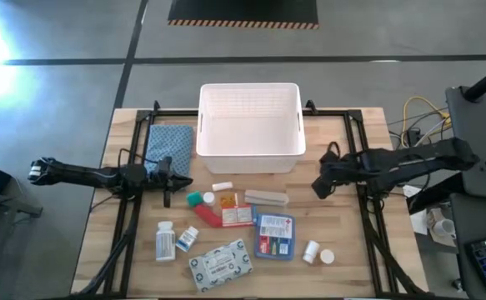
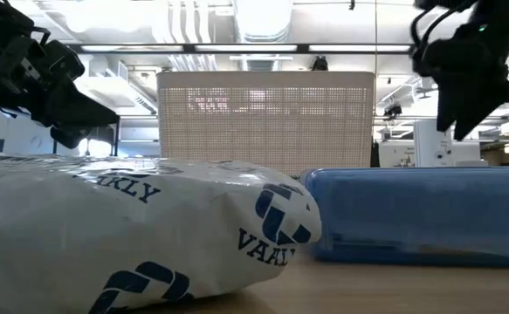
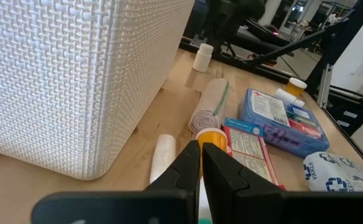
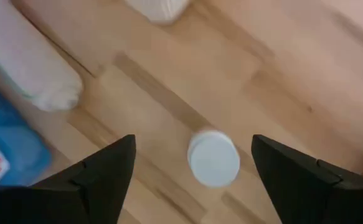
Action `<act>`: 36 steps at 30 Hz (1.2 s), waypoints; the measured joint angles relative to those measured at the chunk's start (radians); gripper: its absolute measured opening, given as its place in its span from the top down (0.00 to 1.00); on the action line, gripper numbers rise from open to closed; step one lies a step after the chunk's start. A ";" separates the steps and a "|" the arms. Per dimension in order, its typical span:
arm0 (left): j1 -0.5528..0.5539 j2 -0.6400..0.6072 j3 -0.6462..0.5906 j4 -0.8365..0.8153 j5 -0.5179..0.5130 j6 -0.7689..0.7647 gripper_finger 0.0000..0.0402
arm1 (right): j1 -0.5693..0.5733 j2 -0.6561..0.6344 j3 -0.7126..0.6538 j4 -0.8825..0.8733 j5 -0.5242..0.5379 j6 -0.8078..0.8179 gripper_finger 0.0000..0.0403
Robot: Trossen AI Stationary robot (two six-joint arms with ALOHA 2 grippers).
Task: Pick & place medical supplies in basket/bin
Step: Put the white medicine bottle into the white bin
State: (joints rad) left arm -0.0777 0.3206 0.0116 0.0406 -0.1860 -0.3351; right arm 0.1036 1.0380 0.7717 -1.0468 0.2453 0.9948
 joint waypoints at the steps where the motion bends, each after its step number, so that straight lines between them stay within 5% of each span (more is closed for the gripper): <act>1: 0.000 0.000 0.000 0.000 0.000 0.000 1.00 | 0.000 0.030 0.011 -0.007 -0.017 0.005 0.20; 6: 0.000 0.000 0.000 0.000 0.000 0.000 1.00 | -0.021 0.130 0.031 -0.044 -0.146 0.022 0.14; 17: 0.000 0.000 0.000 0.000 0.000 0.000 1.00 | -0.135 0.149 0.008 -0.082 -0.179 -0.019 0.12; 26: 0.000 0.000 0.000 0.000 0.000 0.000 1.00 | -0.226 0.163 -0.131 0.081 -0.293 -0.081 0.14; 36: 0.000 0.000 0.000 0.000 0.000 0.000 1.00 | -0.227 0.163 -0.161 0.146 -0.202 -0.104 0.15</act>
State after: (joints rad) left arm -0.0777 0.3203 0.0116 0.0410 -0.1856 -0.3350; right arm -0.1230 1.2007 0.6103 -0.9010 0.0435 0.8907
